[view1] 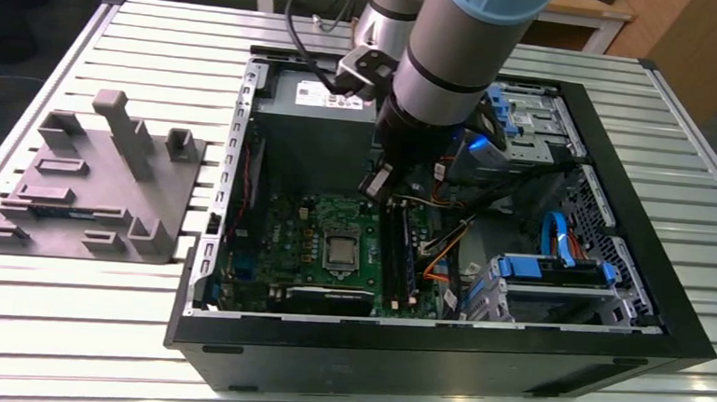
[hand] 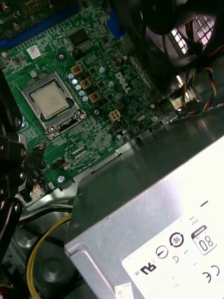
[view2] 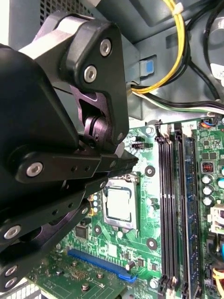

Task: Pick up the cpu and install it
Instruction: 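Install the first cpu locking lever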

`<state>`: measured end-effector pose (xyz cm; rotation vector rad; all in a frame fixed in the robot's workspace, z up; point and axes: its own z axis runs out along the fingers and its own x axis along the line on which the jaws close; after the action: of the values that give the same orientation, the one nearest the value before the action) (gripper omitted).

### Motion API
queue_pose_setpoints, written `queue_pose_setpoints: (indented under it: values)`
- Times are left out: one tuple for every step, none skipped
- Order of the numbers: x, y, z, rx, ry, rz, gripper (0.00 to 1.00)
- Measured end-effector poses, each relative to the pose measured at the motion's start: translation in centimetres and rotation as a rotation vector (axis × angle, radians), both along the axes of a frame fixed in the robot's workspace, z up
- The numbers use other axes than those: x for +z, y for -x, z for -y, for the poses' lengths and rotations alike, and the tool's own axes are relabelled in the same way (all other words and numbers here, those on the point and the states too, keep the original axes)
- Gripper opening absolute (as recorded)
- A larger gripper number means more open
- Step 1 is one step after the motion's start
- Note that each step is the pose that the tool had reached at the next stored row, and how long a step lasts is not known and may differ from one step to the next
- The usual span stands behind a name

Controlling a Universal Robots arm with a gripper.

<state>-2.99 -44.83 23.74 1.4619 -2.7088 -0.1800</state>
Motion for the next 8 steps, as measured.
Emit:
queue_pose_setpoints:
  values:
    - [0.00, 0.03, 0.01, 0.007, 0.0001, 0.0000, 0.10]
    - [0.00, 0.06, 0.01, 0.016, -0.0001, 0.0000, 0.10]
    - [0.00, 0.08, 0.02, 0.024, -0.0002, 0.0002, 0.10]
    - [-0.01, 0.09, 0.04, 0.033, -0.0002, 0.0002, 0.10]
    - [-0.02, 0.09, 0.06, 0.041, -0.0004, 0.0003, 0.10]
    - [-0.01, 0.09, 0.11, 0.047, -0.0003, 0.0003, 0.10]
    - [-0.01, 0.09, 0.17, 0.052, -0.0003, 0.0003, 0.10]
    - [-0.01, 0.09, 0.27, 0.054, -0.0003, 0.0003, 0.10]
